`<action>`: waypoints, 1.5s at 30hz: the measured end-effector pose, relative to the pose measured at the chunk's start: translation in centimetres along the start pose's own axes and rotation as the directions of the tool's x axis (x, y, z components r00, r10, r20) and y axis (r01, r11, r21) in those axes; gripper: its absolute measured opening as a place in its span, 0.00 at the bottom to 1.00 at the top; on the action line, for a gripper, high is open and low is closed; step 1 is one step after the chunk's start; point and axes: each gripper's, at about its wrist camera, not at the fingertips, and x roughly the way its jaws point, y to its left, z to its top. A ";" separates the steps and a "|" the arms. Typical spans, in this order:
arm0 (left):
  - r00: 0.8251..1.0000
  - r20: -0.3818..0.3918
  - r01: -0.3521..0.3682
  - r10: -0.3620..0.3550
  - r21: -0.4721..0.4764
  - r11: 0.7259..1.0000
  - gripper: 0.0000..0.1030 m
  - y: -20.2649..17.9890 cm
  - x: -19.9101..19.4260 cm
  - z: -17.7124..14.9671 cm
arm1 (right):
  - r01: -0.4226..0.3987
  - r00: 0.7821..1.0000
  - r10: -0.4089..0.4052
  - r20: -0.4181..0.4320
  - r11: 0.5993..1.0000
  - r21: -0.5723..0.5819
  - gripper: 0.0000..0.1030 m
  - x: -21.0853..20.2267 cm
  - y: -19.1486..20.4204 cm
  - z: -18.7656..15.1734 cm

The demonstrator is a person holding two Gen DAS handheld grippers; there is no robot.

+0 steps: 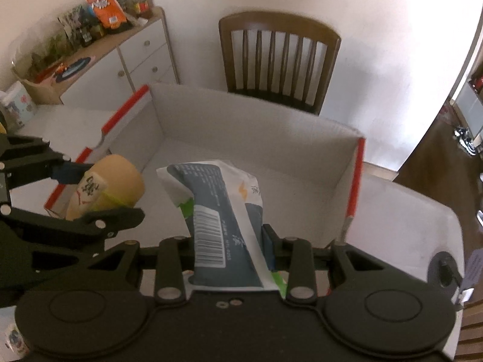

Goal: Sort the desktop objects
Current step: 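Lower both items into the red box and open both tools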

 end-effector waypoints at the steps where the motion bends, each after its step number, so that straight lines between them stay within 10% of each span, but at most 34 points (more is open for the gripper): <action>1: 1.000 -0.008 -0.007 0.007 0.004 1.000 0.44 0.1 0.5 0.1 | 0.007 1.000 -0.007 -0.007 1.000 -0.001 0.34 0.4 0.0 -0.1; 45: 0.953 -0.301 0.019 -0.026 -0.026 0.999 0.45 2.1 9.7 -0.1 | 0.024 0.988 -0.036 -0.153 0.997 -0.079 0.41 5.4 0.1 -1.9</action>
